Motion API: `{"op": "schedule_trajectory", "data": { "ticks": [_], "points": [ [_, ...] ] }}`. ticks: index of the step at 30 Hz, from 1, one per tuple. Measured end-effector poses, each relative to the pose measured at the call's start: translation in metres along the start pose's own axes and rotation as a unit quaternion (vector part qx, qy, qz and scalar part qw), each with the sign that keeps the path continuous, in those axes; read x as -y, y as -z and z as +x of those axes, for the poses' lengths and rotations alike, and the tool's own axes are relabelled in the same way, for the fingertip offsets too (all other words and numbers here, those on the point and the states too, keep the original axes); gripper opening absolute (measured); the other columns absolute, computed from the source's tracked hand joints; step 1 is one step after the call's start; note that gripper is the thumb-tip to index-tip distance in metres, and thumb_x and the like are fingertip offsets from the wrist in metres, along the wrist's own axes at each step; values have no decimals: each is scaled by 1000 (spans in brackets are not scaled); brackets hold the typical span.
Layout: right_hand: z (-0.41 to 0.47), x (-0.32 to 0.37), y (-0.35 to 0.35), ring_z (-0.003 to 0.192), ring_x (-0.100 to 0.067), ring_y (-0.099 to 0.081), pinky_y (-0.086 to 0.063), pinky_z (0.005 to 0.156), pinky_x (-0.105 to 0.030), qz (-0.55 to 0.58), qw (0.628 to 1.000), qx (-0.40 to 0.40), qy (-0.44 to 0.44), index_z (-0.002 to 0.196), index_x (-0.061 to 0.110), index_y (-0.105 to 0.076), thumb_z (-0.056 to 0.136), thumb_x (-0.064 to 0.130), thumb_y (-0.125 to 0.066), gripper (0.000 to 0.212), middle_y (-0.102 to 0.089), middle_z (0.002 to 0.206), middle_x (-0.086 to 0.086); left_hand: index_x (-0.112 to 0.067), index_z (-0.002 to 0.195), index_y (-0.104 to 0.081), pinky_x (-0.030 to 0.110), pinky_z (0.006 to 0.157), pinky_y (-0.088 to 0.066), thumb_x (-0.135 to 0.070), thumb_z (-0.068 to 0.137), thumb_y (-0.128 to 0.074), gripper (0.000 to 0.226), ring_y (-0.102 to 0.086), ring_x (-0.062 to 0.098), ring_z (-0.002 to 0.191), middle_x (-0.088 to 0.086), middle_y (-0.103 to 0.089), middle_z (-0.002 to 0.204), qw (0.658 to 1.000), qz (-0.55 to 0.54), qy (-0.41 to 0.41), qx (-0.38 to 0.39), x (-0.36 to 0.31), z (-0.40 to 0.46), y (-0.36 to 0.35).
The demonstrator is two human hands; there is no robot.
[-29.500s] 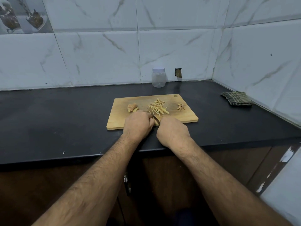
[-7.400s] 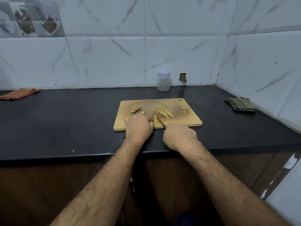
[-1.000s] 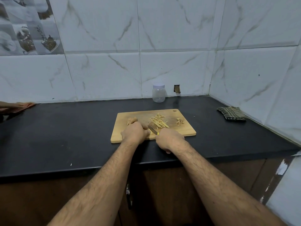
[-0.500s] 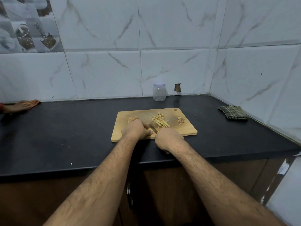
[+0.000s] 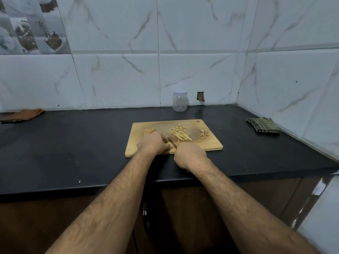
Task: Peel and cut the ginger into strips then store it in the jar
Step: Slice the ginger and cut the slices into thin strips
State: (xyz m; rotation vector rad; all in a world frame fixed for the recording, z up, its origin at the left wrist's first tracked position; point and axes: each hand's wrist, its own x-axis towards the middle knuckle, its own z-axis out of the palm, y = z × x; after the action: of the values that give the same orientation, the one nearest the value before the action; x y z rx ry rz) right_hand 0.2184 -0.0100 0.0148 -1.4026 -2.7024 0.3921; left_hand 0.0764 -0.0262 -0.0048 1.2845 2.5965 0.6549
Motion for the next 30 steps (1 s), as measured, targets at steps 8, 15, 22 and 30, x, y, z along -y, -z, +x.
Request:
{"op": "schedule_trajectory", "data": {
  "ticks": [8,15,22,30],
  "points": [
    [-2,7,3,93,-24,-55,-47,76,-35,-19,1000,21,-5,123,11,-61,97,15,-50,28,-61,119,-8,-37,112,-72,41,103,-46,-48,83,-74,31,-55,15,122,-7,-57,140,1000,-7,0,3,2,3,0],
    [-26,-10,1,88,-24,-55,-46,71,-35,-4,998,61,-33,122,12,-61,97,16,-49,28,-61,114,-8,-38,110,-72,39,105,-45,-49,85,-73,28,-51,15,129,-8,-49,148,1000,0,-4,3,4,0,0],
    [-25,-16,4,91,-24,-52,-44,75,-35,2,999,38,-32,124,14,-60,101,23,-48,28,-61,120,-7,-35,121,-69,35,108,-41,-43,87,-73,35,-47,17,134,-3,-46,151,999,8,-11,31,2,3,3],
    [-14,-4,4,101,-26,-59,-45,78,-34,30,999,13,-2,122,10,-61,98,19,-48,28,-63,120,-8,-38,116,-71,36,108,-43,-44,83,-75,34,-49,14,132,-5,-55,143,1000,0,-8,22,7,14,-3]
  ]
}}
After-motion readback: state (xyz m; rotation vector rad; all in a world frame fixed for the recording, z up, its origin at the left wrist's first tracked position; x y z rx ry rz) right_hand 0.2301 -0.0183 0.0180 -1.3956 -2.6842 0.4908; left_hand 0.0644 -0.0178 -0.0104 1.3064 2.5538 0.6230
